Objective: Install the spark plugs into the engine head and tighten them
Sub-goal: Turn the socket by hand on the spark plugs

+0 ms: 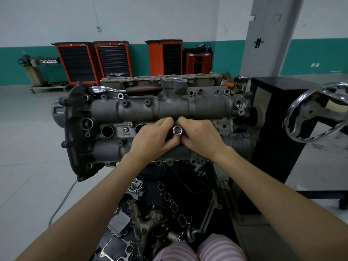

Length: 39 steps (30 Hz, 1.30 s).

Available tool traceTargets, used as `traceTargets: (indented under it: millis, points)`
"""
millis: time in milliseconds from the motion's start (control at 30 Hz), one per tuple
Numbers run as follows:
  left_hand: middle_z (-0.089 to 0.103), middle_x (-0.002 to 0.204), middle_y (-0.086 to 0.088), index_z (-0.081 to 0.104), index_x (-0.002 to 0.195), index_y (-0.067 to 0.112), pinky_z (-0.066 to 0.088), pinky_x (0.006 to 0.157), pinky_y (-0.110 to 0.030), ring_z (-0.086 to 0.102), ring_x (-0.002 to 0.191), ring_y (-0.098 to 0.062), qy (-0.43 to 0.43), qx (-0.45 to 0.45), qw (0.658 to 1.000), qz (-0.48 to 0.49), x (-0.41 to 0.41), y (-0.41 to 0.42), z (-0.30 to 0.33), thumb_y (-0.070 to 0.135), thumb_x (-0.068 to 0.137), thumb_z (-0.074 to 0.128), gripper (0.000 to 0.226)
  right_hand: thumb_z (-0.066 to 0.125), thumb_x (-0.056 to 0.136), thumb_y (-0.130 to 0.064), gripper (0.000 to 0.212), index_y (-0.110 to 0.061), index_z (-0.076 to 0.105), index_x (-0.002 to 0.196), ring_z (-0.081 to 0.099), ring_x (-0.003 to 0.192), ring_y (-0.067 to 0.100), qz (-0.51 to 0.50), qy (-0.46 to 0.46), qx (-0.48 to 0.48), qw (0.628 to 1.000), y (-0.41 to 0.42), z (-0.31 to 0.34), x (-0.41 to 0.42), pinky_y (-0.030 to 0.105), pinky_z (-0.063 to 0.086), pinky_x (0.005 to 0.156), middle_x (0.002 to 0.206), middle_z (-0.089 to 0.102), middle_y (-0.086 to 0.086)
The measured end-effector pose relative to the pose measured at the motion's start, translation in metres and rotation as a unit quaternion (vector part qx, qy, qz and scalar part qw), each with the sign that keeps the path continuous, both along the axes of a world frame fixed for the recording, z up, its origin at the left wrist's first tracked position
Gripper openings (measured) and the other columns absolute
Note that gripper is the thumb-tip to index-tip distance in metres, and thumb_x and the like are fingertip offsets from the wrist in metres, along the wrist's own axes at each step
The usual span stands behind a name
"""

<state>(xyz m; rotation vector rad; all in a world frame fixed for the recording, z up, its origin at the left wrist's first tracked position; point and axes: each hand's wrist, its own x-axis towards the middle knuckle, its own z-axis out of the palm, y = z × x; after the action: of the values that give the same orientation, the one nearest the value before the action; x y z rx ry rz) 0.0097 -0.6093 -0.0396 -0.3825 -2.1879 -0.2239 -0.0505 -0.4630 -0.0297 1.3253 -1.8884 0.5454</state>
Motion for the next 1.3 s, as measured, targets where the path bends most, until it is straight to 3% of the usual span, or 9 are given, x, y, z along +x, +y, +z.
traceTargets:
  millis: [233, 467, 667, 767, 867, 1033, 1167, 1300]
  points:
    - [0.055, 0.054, -0.004, 0.051, 0.067, 0.007, 0.027, 0.041, -0.022, 0.053, 0.043, -0.025, 0.015, -0.052, 0.998, 0.038, -0.0021, -0.0016, 0.0003, 0.037, 0.087, 0.045, 0.037, 0.068, 0.077, -0.012, 0.017, 0.000, 0.059, 0.083, 0.061, 0.057, 0.032, -0.015, -0.009, -0.001, 1.000, -0.0006, -0.0022, 0.0000, 0.038, 0.045, 0.042, 0.065, 0.063, 0.009]
    - [0.055, 0.068, -0.011, 0.048, 0.077, 0.002, 0.029, 0.044, -0.026, 0.051, 0.044, -0.033, -0.006, 0.001, 1.000, 0.013, 0.0041, 0.0029, 0.0027, 0.033, 0.087, 0.040, 0.033, 0.065, 0.077, -0.017, 0.026, -0.005, 0.062, 0.100, 0.064, 0.065, 0.032, -0.021, -0.025, 0.007, 0.999, -0.0027, -0.0024, -0.0025, 0.040, 0.048, 0.049, 0.070, 0.066, 0.007]
    - [0.054, 0.064, -0.006, 0.046, 0.073, 0.005, 0.030, 0.043, -0.026, 0.051, 0.045, -0.030, -0.007, 0.006, 1.000, 0.019, 0.0036, 0.0026, 0.0016, 0.035, 0.085, 0.041, 0.033, 0.066, 0.069, -0.002, 0.010, 0.000, 0.062, 0.078, 0.059, 0.052, 0.034, 0.001, -0.003, -0.013, 1.000, 0.0003, -0.0004, 0.0009, 0.037, 0.044, 0.039, 0.059, 0.061, 0.011]
    - [0.048, 0.056, 0.001, 0.044, 0.067, 0.009, 0.027, 0.044, -0.025, 0.050, 0.045, -0.024, -0.015, 0.002, 1.000, 0.019, 0.0016, 0.0006, 0.0017, 0.040, 0.085, 0.044, 0.035, 0.068, 0.071, -0.004, 0.014, 0.000, 0.056, 0.076, 0.058, 0.053, 0.034, -0.002, -0.025, -0.025, 0.999, 0.0009, -0.0001, 0.0004, 0.035, 0.041, 0.041, 0.058, 0.060, 0.010]
    - [0.053, 0.054, -0.005, 0.047, 0.064, 0.007, 0.026, 0.044, -0.024, 0.052, 0.046, -0.027, -0.008, -0.026, 0.999, 0.033, 0.0005, -0.0011, 0.0016, 0.038, 0.086, 0.044, 0.038, 0.070, 0.074, -0.010, 0.018, -0.001, 0.054, 0.077, 0.058, 0.053, 0.032, -0.002, -0.032, -0.022, 0.999, -0.0001, -0.0002, 0.0003, 0.036, 0.043, 0.042, 0.058, 0.059, 0.008]
    - [0.057, 0.066, -0.011, 0.050, 0.075, 0.002, 0.032, 0.041, -0.028, 0.052, 0.043, -0.033, -0.004, -0.008, 1.000, 0.020, 0.0024, 0.0016, 0.0015, 0.032, 0.084, 0.041, 0.032, 0.068, 0.074, -0.016, 0.031, -0.004, 0.060, 0.101, 0.063, 0.063, 0.031, -0.013, -0.030, 0.002, 0.999, -0.0015, -0.0013, 0.0000, 0.037, 0.048, 0.047, 0.071, 0.067, 0.004]
    - [0.053, 0.065, -0.006, 0.046, 0.073, 0.005, 0.027, 0.042, -0.025, 0.049, 0.043, -0.030, 0.004, -0.011, 1.000, 0.013, 0.0016, 0.0002, 0.0001, 0.036, 0.081, 0.044, 0.032, 0.066, 0.069, -0.003, 0.013, 0.000, 0.059, 0.080, 0.058, 0.053, 0.034, 0.006, 0.002, 0.011, 1.000, 0.0001, -0.0001, 0.0008, 0.037, 0.043, 0.039, 0.061, 0.061, 0.010]
    - [0.051, 0.052, -0.002, 0.046, 0.061, 0.009, 0.025, 0.042, -0.022, 0.051, 0.043, -0.025, 0.018, -0.027, 0.999, 0.033, -0.0022, -0.0022, -0.0011, 0.040, 0.084, 0.048, 0.039, 0.068, 0.072, -0.005, 0.015, 0.001, 0.055, 0.076, 0.057, 0.051, 0.033, 0.001, -0.005, -0.002, 1.000, 0.0016, -0.0001, 0.0011, 0.037, 0.042, 0.038, 0.059, 0.059, 0.011]
